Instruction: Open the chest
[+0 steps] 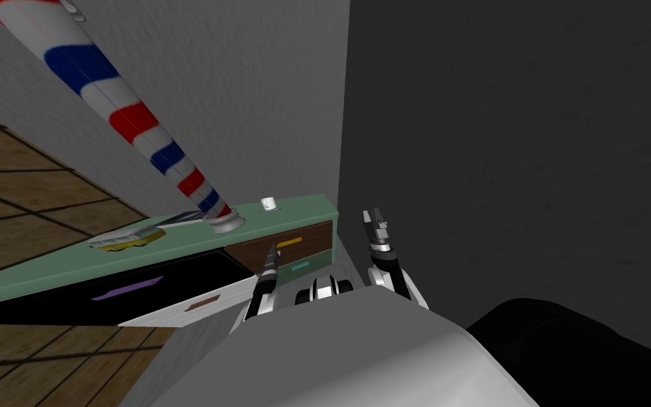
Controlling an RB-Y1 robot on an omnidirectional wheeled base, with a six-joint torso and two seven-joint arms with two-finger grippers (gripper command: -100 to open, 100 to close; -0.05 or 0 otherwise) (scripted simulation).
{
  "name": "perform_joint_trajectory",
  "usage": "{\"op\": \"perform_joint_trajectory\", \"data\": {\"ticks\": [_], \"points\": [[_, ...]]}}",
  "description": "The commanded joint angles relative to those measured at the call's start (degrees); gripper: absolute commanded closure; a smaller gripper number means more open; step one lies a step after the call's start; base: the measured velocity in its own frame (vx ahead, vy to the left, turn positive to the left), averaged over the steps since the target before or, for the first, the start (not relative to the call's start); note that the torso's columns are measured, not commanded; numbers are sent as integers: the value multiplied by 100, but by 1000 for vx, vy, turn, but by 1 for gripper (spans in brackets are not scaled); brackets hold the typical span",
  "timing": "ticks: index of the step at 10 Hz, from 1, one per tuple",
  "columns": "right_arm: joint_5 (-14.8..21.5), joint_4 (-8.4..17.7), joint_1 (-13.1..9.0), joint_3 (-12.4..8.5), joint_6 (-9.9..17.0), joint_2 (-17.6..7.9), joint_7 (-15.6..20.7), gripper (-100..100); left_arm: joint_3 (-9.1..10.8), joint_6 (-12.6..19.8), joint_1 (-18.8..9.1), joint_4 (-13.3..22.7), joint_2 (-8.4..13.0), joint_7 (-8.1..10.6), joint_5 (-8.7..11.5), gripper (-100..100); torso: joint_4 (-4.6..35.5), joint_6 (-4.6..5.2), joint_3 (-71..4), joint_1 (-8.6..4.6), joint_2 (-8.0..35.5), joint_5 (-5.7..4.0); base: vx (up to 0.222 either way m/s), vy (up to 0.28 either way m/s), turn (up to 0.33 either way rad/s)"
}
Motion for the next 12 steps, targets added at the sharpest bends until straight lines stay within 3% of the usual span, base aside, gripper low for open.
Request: {"op": "perform_joint_trajectory", "data": {"ticks": [1,2,3,8,9,12], "points": [[0,0,-1,0,0,0,0,0,2,7,-15,14,-127,-8,-2,-100,-1,0,-3,2,-6,1,0,0,0],[0,0,-1,0,0,0,0,0,1,7,-18,17,-140,-10,-3,-100,-6,0,-14,4,-23,1,0,0,0],[0,0,0,0,0,0,0,0,2,7,-17,16,-138,-10,-3,100,-10,0,-23,4,-37,1,0,0,0],[0,1,-3,1,1,1,0,0,-62,77,137,-195,-119,18,-12,100,-6,0,-15,1,-26,1,-164,-27,11],[0,0,-2,0,1,0,0,0,-61,85,139,-203,107,20,-11,-100,-18,0,-41,7,-71,2,-16,-4,-3],[0,0,1,0,0,0,0,0,-48,107,115,-203,399,23,-2,-100,-17,0,-37,5,-60,2,41,5,-1]]}}
